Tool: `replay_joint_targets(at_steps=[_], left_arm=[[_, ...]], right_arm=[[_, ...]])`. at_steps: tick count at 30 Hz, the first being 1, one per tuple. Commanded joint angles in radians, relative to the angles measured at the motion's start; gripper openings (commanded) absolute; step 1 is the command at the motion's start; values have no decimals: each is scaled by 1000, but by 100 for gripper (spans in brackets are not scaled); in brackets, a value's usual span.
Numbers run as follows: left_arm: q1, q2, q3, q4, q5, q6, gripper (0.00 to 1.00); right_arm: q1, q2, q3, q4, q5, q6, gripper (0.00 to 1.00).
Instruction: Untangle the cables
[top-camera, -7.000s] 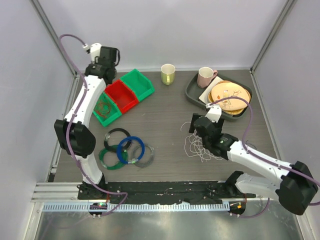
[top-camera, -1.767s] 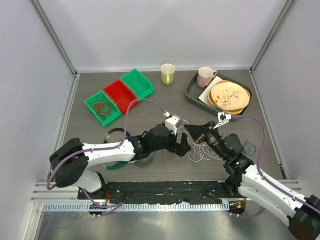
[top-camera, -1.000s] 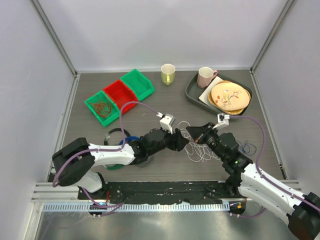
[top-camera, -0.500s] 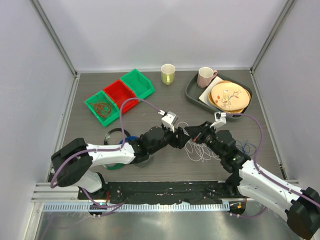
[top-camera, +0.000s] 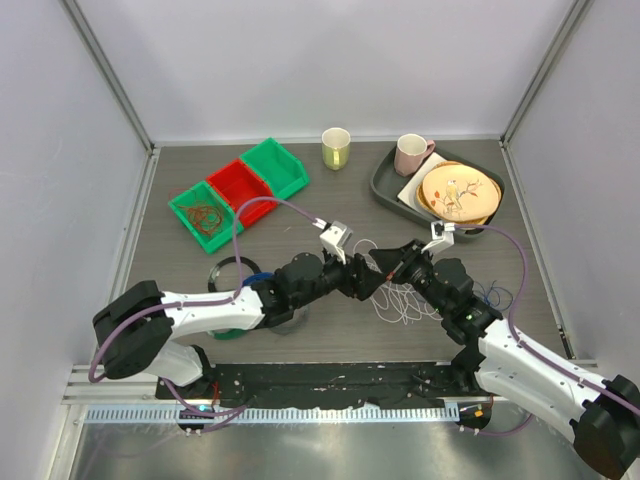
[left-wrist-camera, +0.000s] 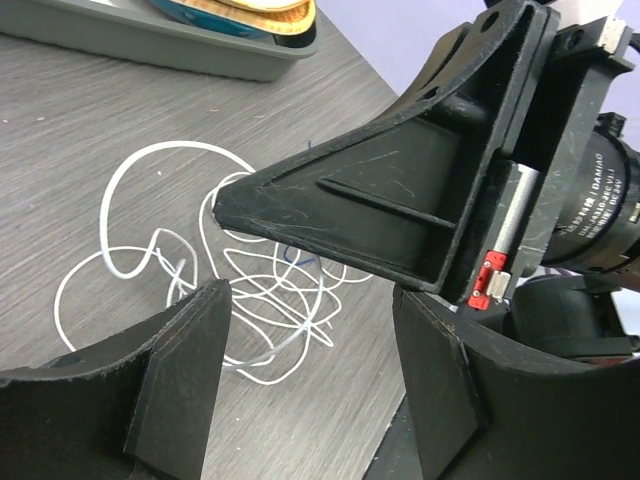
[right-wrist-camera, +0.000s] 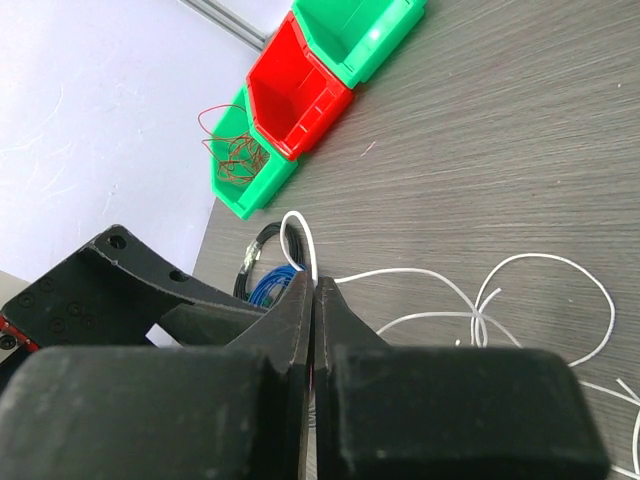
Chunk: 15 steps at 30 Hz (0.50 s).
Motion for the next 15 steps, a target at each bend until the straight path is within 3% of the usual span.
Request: replay_joint_targets(at_steps=[1, 7, 10, 13, 14, 15], left_arm=[[-4, -51, 12, 138, 38, -43, 68], [-4, -2, 23, 75, 138, 27, 65], [-4, 15, 59, -35, 164, 90, 55], [-4, 7, 66, -57, 141, 103, 30], [-4, -7, 61, -59, 131, 106, 14], [-4, -16, 60, -71, 112, 113, 7]], right_arm=[[4, -11, 26, 9, -19, -6, 1], [4, -28, 26, -3, -11, -3, 1], [4, -31, 26, -3, -8, -5, 1], [4, -31, 26, -6, -5, -5, 1], [4, -31, 27, -9, -5, -6, 1], [4, -31, 29, -11, 1, -8, 1]])
